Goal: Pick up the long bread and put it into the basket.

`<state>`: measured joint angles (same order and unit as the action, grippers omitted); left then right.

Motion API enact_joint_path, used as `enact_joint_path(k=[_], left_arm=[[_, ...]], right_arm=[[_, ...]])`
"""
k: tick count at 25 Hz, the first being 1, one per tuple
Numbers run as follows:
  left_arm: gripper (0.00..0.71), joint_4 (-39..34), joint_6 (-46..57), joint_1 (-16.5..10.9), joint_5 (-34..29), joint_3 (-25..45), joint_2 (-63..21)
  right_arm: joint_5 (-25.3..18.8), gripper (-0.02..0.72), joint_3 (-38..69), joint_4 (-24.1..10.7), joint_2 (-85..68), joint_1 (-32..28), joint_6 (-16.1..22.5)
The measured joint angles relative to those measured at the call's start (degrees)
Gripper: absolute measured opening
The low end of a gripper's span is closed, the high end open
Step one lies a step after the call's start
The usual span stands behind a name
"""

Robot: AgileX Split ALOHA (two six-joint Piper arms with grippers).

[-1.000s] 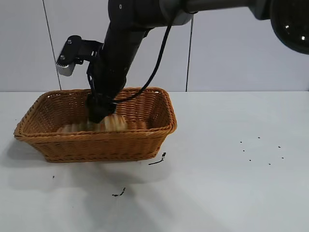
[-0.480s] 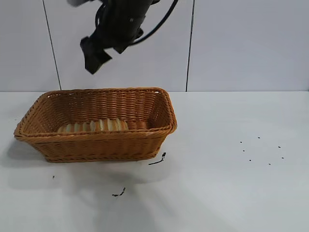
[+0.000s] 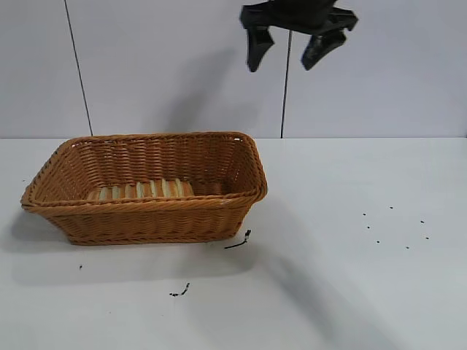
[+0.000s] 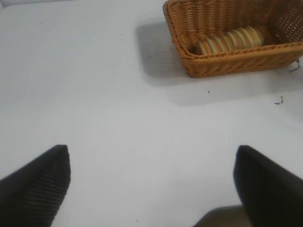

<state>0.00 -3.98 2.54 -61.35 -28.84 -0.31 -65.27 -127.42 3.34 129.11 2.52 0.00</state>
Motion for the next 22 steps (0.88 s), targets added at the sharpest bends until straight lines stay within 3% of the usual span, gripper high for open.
enact_joint_path(k=[6, 14, 22], left_arm=[[0.696, 0.00, 0.00, 0.00, 0.00, 0.00, 0.00], [0.696, 0.00, 0.00, 0.00, 0.00, 0.00, 0.00], [0.696, 0.00, 0.00, 0.00, 0.00, 0.00, 0.00]], right_arm=[[-4.07, 0.638, 0.00, 0.41, 0.00, -4.41, 0.00], [-4.18, 0.638, 1.05, 2.91, -3.06, -4.48, -0.44], [-4.13, 0.638, 15.42, 3.21, -15.38, -4.48, -0.67]])
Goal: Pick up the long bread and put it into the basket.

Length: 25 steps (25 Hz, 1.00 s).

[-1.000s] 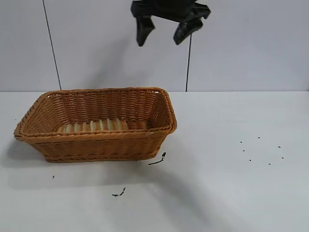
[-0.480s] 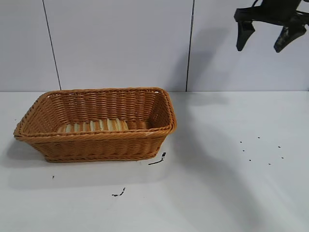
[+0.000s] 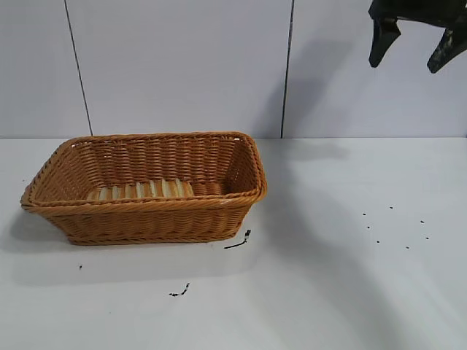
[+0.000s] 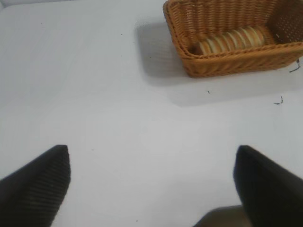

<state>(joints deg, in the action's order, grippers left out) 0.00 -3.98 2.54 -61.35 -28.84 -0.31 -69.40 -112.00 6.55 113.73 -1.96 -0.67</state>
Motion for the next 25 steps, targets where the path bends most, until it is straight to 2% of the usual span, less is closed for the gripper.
enact_joint_path(k=[9, 18, 25], left_arm=[[0.696, 0.00, 0.00, 0.00, 0.00, 0.00, 0.00], [0.696, 0.00, 0.00, 0.00, 0.00, 0.00, 0.00], [0.696, 0.00, 0.00, 0.00, 0.00, 0.00, 0.00]], right_arm=[[0.07, 0.638, 31.04, -0.17, -25.94, 0.00, -1.88], [0.20, 0.638, 60.39, -2.93, -55.22, 0.24, -2.30], [8.95, 0.638, 77.11, -2.92, -78.71, 0.24, -2.36]])
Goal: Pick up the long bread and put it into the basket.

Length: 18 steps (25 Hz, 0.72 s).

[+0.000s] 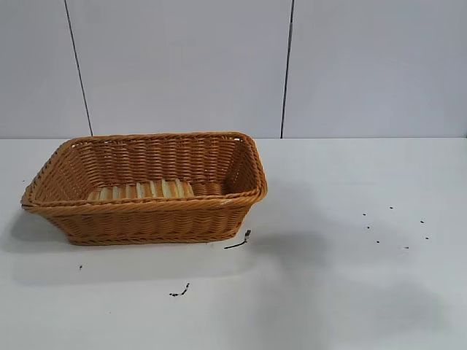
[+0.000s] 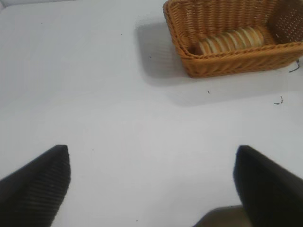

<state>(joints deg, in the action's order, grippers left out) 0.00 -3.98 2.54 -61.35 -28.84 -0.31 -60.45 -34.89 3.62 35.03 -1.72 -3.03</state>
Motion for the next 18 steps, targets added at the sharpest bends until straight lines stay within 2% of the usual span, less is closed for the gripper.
enact_joint_path(k=[2, 9, 18], left_arm=[[0.696, 0.00, 0.00, 0.00, 0.00, 0.00, 0.00], [0.696, 0.00, 0.00, 0.00, 0.00, 0.00, 0.00], [0.696, 0.00, 0.00, 0.00, 0.00, 0.00, 0.00]], right_arm=[[2.14, 0.638, 3.58, 0.00, -6.71, 0.00, 0.00], [1.44, 0.638, 6.86, -0.07, -22.60, 0.00, -0.16], [1.36, 0.638, 6.86, -0.02, -34.46, 0.00, -0.16]])
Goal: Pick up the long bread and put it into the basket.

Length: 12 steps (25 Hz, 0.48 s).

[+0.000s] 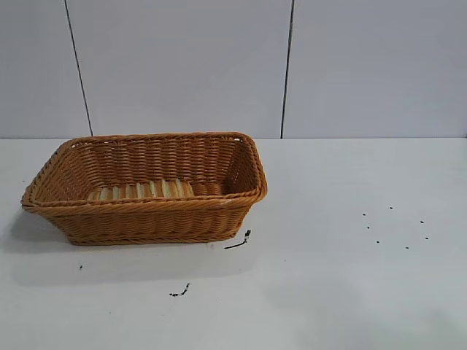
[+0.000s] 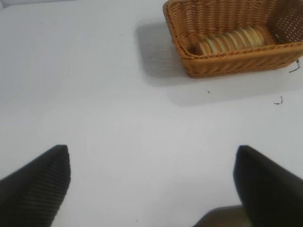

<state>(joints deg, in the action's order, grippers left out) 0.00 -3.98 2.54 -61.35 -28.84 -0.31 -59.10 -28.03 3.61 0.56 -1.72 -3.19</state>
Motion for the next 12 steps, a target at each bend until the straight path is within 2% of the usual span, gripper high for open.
enact_joint_path(k=[12], left_arm=[[0.696, 0.00, 0.00, 0.00, 0.00, 0.00, 0.00]], right_arm=[[0.00, 0.638, 0.00, 0.00, -0.85, 0.00, 0.00]])
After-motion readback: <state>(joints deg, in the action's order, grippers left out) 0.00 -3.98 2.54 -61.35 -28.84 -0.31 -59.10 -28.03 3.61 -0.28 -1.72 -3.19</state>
